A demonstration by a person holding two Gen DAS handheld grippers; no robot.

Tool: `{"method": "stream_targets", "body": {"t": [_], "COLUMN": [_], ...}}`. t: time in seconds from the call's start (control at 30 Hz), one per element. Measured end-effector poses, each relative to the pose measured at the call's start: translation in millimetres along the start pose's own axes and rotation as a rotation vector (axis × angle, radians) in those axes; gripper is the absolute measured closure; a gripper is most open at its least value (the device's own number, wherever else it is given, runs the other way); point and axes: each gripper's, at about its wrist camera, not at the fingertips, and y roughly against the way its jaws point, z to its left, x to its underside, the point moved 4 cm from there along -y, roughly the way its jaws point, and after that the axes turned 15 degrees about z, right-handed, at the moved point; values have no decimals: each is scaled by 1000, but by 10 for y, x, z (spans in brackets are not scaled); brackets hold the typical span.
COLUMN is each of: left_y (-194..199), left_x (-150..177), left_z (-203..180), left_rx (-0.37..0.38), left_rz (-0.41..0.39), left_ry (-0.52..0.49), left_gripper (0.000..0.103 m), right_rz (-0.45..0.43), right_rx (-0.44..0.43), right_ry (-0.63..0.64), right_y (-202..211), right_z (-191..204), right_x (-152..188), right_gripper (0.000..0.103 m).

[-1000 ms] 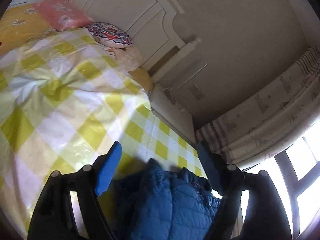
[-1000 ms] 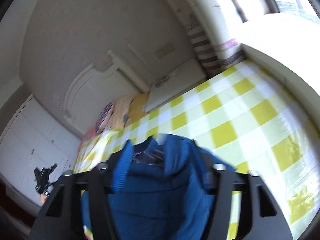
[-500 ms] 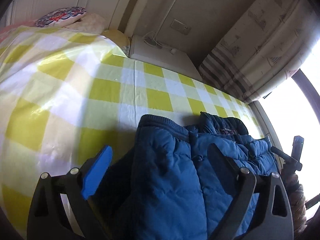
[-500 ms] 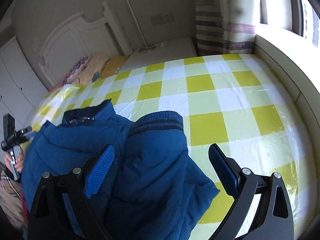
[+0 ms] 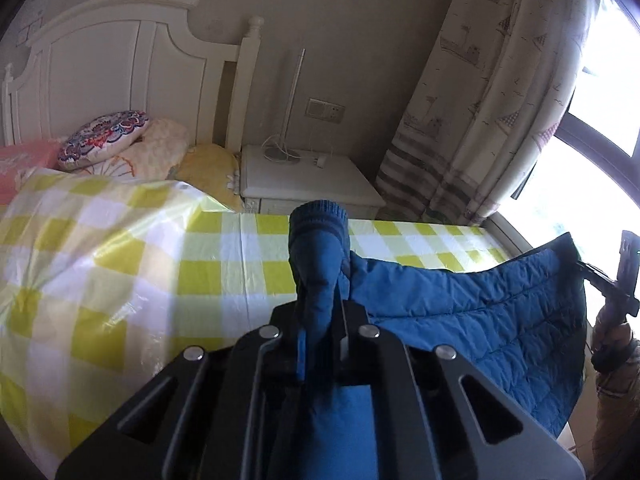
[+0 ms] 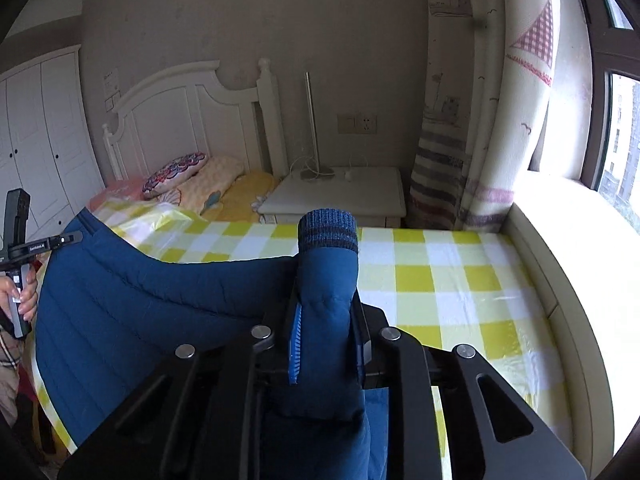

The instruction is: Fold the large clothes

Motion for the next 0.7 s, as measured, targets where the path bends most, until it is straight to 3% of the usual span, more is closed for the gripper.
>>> {"method": "stream_targets", "body": {"t": [0.13,0.2,0.27,0.3,0.33,0.37,0.4,0.43,0.47,0.53,0.63,0.7], "left_y": [-486,-958,-1343,-1391,-1335,-1211,-1063,-903,-687,-369,-293,-390], "left_x": [-132,-8,210,251,259,241,211,173,119,2,-153,-217], "left_z": [170,297,426,458,490,520,537,539,522,427,143,-191], "left_rx": [-96,-162,-196,-166,-142,-135,-150,-180,-217,-240,-186,-213], "left_rz": [84,173,287,304,281,236,175,103,4,-109,-80,-44], "left_ry": [60,82,102,121,139,154,159,158,154,144,128,72], "left_gripper": [87,75,43,43,38,20,12,5,3,3,3,3], "right_rz": [72,202,343,382,349,344,354,352,331,229,103,86], "right_rx": [31,72,110,96,73,63,62,71,93,110,84,42], "right_ry": [-57,-73,-97,-118,-156,-181,-202,-214,-221,-189,-110,-55], "right_y": [-433,-985,-1473,-1603,-1557,-1503,-1429,-1352,-1239,-934,-629,-631], "right_z": [-121,-191,-281,-326,-386,-432,-479,-501,-499,-403,61,407], "right_x": [-233,-143,109,222,258,264,262,245,195,32,-289,-428], "right_gripper": [81,80,72,70,68,59,51,36,26,13,7,7]}}
